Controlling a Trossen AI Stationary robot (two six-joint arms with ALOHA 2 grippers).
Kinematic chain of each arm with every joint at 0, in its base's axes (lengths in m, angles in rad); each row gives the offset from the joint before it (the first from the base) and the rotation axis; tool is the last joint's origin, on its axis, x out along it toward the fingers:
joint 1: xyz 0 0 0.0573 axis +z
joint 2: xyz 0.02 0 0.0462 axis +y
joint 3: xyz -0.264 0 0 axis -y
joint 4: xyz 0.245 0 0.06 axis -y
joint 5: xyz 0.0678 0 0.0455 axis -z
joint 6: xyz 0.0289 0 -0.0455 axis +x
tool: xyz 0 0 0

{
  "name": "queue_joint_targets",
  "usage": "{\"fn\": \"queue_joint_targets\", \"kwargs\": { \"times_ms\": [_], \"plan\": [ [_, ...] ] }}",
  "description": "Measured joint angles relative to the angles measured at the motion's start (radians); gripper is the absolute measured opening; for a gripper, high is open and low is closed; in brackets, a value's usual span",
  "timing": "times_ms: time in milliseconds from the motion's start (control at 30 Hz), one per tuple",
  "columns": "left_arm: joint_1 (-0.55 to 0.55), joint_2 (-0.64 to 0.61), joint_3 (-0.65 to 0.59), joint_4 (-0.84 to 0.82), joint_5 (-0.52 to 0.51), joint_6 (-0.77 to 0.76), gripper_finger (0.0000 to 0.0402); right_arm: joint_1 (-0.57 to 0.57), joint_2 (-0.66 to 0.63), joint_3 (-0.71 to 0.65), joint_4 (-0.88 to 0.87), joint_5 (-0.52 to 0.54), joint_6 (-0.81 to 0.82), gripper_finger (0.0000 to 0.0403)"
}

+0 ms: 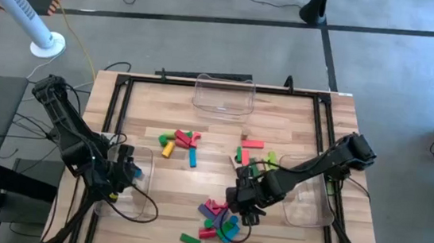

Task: Sort blocks by size
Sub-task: Put the green cylindrical block into the right transparent bin

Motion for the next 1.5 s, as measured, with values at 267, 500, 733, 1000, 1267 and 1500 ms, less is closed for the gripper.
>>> {"fn": "queue_joint_targets", "kwargs": {
  "times_ms": [267,500,733,1000,1267,1500],
  "plan": [
    [0.067,0.0,0.055,0.036,-0.191,0.256,0.0224,0.007,-0.001,0.0,0.002,0.0,0.0,0.0258],
    [0.393,0.0,0.056,0.048,-0.119,0.414,0.0224,-0.01,-0.001,0.0,0.002,0.0,-0.001,0.0258],
    [0.747,0.021,0.056,0.109,0.12,0.56,0.0224,-0.013,-0.001,0.0,0.001,0.0,-0.008,0.0258],
    [0.978,0.207,0.055,0.114,0.25,0.636,0.0224,-0.013,-0.001,-0.023,0.003,0.027,-0.01,0.0258],
    [1.042,0.414,0.054,0.109,0.251,0.669,0.0224,-0.012,-0.001,-0.063,0.006,0.027,-0.003,0.0258],
    [1.066,0.475,0.054,0.108,0.25,0.669,0.0224,-0.012,-0.001,-0.101,0.012,0.03,0.017,0.0258]
  ]
}}
